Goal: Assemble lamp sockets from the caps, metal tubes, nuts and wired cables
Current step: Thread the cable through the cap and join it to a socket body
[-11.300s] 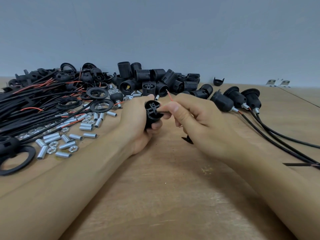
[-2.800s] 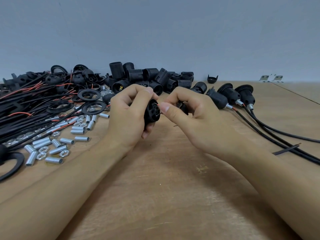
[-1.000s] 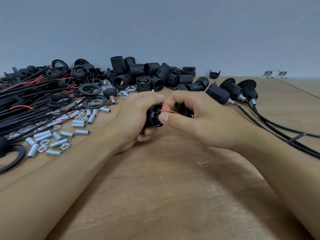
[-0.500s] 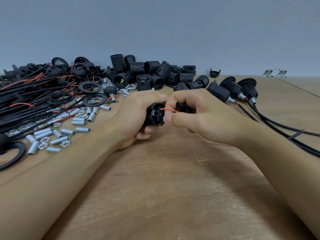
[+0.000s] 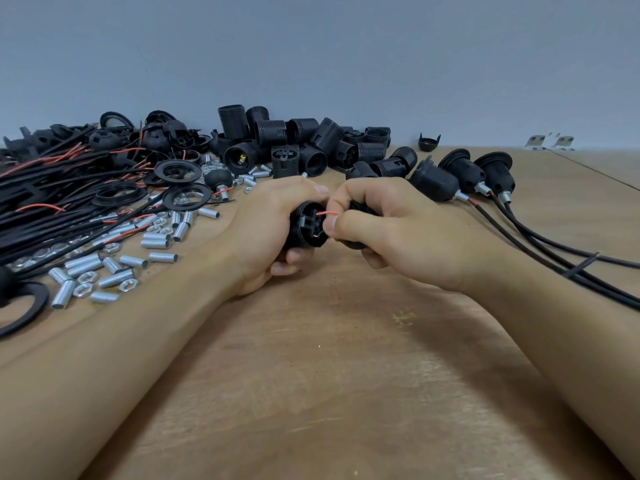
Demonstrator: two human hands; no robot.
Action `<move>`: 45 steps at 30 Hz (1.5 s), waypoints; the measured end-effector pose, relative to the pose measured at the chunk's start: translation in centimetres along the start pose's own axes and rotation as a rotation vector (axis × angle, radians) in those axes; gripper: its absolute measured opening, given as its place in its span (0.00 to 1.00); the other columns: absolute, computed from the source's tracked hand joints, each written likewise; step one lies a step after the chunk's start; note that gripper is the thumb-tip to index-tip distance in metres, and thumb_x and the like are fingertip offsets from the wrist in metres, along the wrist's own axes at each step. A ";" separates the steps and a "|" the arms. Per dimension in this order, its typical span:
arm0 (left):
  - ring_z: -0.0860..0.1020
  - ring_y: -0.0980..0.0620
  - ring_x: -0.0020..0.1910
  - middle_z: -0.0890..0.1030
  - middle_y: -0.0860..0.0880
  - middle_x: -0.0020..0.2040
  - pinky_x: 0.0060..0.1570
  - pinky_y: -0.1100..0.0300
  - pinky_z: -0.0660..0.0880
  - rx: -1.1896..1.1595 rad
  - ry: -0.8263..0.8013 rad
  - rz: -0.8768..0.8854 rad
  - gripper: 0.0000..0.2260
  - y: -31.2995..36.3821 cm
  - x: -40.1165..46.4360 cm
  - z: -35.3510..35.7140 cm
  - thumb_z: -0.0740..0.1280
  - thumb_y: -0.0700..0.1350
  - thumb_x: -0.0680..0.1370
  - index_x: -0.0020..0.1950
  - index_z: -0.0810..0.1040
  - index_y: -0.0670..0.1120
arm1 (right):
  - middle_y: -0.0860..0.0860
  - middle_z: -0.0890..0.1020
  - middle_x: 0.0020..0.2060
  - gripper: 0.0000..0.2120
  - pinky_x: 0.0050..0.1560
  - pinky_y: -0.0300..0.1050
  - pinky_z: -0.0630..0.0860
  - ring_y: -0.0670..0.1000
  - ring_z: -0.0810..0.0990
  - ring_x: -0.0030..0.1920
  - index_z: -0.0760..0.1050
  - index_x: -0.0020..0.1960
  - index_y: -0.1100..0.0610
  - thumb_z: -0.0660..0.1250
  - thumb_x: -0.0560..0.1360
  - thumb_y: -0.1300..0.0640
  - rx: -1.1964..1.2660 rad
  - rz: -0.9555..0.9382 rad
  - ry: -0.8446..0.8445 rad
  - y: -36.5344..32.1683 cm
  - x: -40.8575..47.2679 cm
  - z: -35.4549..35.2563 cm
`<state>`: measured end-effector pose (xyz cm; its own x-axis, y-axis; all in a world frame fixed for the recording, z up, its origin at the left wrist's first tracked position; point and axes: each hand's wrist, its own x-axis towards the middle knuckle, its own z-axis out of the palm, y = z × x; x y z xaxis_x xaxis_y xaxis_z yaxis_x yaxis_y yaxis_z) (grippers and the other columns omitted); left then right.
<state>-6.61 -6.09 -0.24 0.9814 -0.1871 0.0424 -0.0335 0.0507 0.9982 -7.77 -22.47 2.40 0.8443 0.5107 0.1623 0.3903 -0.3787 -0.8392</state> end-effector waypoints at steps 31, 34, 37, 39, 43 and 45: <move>0.64 0.53 0.18 0.72 0.48 0.28 0.20 0.69 0.59 -0.035 0.204 0.048 0.11 -0.3 0.3 0.8 0.60 0.45 0.82 0.42 0.75 0.44 | 0.33 0.73 0.25 0.06 0.29 0.30 0.64 0.38 0.71 0.27 0.72 0.44 0.53 0.64 0.80 0.54 -0.073 -0.098 0.092 1.4 0.4 0.8; 0.64 0.53 0.18 0.71 0.47 0.30 0.20 0.69 0.57 -0.067 0.222 0.014 0.09 -0.3 0.3 0.8 0.60 0.45 0.82 0.46 0.76 0.43 | 0.28 0.72 0.24 0.08 0.29 0.27 0.65 0.34 0.73 0.28 0.71 0.43 0.51 0.64 0.80 0.54 -0.054 -0.108 0.139 1.6 0.7 1.4; 0.63 0.53 0.18 0.71 0.46 0.31 0.20 0.70 0.57 -0.083 0.231 -0.013 0.07 -0.2 0.4 0.9 0.60 0.44 0.81 0.47 0.76 0.44 | 0.27 0.72 0.24 0.09 0.27 0.24 0.66 0.30 0.73 0.27 0.71 0.41 0.51 0.65 0.80 0.54 0.003 -0.093 0.155 1.7 0.9 1.5; 0.63 0.54 0.18 0.70 0.47 0.30 0.19 0.71 0.56 -0.086 0.229 -0.022 0.07 -0.1 0.4 0.8 0.60 0.43 0.80 0.46 0.76 0.43 | 0.30 0.73 0.24 0.09 0.26 0.27 0.65 0.35 0.72 0.25 0.72 0.41 0.49 0.65 0.80 0.53 0.002 -0.097 0.147 1.7 0.9 1.5; 0.63 0.54 0.17 0.70 0.47 0.29 0.19 0.71 0.56 -0.091 0.221 -0.041 0.07 -0.1 0.5 0.7 0.60 0.43 0.80 0.45 0.75 0.43 | 0.37 0.74 0.27 0.09 0.30 0.33 0.65 0.40 0.69 0.27 0.73 0.41 0.47 0.65 0.79 0.53 -0.027 -0.116 0.159 1.7 0.9 1.3; 0.63 0.54 0.18 0.70 0.48 0.29 0.19 0.72 0.56 -0.093 0.219 -0.052 0.07 -0.1 0.5 0.8 0.60 0.44 0.80 0.45 0.75 0.44 | 0.34 0.74 0.27 0.09 0.31 0.29 0.64 0.39 0.71 0.28 0.74 0.40 0.48 0.66 0.79 0.54 -0.050 -0.125 0.171 1.6 0.9 1.1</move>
<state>-6.25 -6.93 -0.25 0.9993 0.0249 -0.0291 0.0254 0.1383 0.9901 -6.81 -21.78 0.65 0.8364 0.4193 0.3529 0.5103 -0.3608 -0.7807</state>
